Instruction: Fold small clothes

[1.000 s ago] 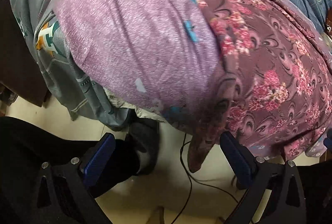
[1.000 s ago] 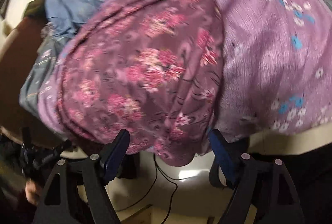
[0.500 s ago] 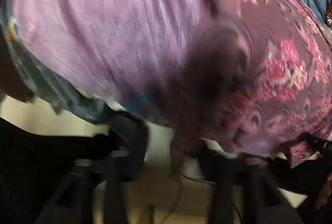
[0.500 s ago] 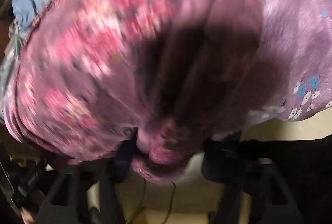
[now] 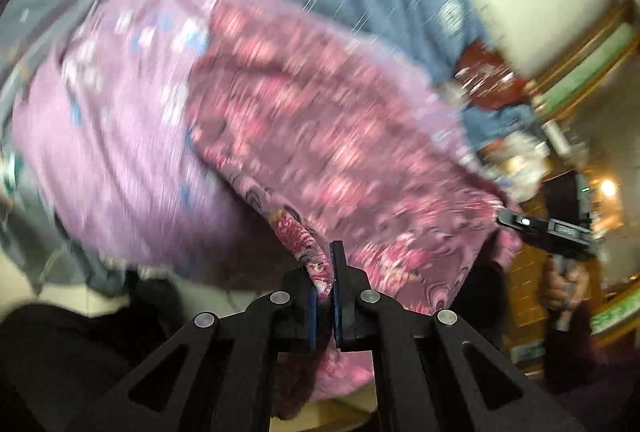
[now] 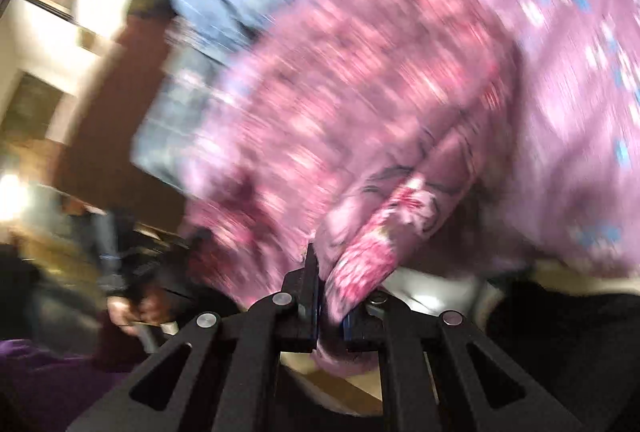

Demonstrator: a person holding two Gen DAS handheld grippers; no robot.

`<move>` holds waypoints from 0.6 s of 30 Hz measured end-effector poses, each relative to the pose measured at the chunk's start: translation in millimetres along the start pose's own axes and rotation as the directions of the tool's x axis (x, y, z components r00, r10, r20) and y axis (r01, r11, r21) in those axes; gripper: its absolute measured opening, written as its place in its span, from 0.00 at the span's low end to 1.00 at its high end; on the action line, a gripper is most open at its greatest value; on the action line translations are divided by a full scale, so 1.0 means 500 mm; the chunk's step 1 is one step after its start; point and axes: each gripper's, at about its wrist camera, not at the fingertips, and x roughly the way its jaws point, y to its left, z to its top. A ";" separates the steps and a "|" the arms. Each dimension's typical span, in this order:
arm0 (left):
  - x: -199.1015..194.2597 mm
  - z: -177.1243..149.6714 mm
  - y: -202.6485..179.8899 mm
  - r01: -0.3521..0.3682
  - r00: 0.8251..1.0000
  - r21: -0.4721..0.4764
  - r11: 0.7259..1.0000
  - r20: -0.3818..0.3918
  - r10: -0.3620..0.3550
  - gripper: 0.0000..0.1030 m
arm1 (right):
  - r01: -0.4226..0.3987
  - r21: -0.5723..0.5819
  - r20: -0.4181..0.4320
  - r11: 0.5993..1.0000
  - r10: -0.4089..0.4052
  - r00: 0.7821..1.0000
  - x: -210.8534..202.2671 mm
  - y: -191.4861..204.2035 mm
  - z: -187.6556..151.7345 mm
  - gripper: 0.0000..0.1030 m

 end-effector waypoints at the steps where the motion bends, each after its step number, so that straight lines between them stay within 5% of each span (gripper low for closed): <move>1: -0.018 0.026 -0.001 0.021 0.999 -0.002 1.000 0.025 -0.021 0.04 | -0.040 -0.012 0.038 0.999 0.040 0.998 -0.020 0.005 0.021 0.07; 5: -0.074 0.144 0.032 0.088 0.987 -0.041 0.995 0.140 -0.082 0.04 | -0.144 -0.020 0.195 0.989 0.145 0.970 -0.052 0.029 0.119 0.07; 9: -0.055 0.280 0.068 0.080 0.972 -0.078 0.994 0.229 -0.061 0.04 | -0.170 0.035 0.321 0.985 0.150 0.935 -0.037 -0.003 0.243 0.07; 13: 0.024 0.404 0.125 0.044 0.963 -0.152 0.987 0.268 -0.002 0.04 | -0.180 0.143 0.393 0.973 0.111 0.913 0.013 -0.081 0.376 0.07; 18: 0.199 0.506 0.214 -0.052 0.974 -0.244 0.969 0.204 0.103 0.04 | -0.159 0.280 0.406 0.947 0.033 0.913 0.129 -0.214 0.499 0.07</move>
